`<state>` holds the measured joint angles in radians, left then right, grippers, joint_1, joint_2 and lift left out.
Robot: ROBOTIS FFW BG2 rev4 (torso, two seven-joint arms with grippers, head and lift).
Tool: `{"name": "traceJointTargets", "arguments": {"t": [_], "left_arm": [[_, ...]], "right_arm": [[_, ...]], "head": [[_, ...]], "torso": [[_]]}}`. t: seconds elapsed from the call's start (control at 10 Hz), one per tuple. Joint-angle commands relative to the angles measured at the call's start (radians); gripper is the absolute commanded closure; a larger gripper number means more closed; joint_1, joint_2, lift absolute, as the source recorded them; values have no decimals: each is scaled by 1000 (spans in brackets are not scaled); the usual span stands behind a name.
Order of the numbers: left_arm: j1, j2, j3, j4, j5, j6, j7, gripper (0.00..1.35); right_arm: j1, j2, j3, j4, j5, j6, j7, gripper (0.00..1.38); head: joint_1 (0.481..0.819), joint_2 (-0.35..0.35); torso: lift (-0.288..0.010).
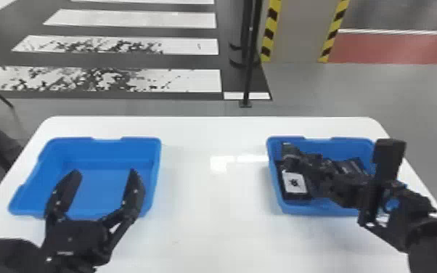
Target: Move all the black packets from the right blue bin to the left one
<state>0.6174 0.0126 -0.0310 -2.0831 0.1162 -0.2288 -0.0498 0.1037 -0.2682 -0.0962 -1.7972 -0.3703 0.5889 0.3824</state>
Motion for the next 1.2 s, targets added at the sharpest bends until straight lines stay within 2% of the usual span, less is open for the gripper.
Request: {"name": "traceJointTargets", "arguments": {"t": [0.0,0.1,0.2,0.3,0.5,0.7,0.8,1.0,1.1], "left_arm": [[1,0,-1,3,13,-17,-1,94],[1,0,-5,3,31,-22,-1,94],[-4,3,-19,3,47,-29,-1,88],[-9,6,-33,3,75,-41,-1,88],[-26,12,-49,3,107,-41,-28,94],[-60,23,-77,1,167,47,-85,96],[-75,23,-73,-2,177,101,-113,96],[-80,23,-73,-7,189,121,-131,96],[-80,26,-83,-19,231,126,-139,96]], "right_arm": [[46,9,-41,-111,-15,-15,0,1190],[66,7,-43,-155,-84,-27,6,1190],[66,7,-35,-168,-166,-27,46,1190],[61,0,22,-165,-266,-27,66,1190],[29,-20,196,-111,-439,-27,85,1190],[-1,-42,342,-74,-579,-32,105,1188],[-10,-46,373,-79,-599,-39,107,1190],[-23,-49,399,-74,-607,-51,107,1190],[-25,-49,401,-69,-605,-56,107,1190]], "head": [[695,-40],[695,-42],[695,-39],[695,-20],[695,69],[695,149],[695,186],[695,210],[695,216]], "torso": [[-140],[-140],[-140],[-140],[-140],[-140],[-140],[-140],[-140]]}}
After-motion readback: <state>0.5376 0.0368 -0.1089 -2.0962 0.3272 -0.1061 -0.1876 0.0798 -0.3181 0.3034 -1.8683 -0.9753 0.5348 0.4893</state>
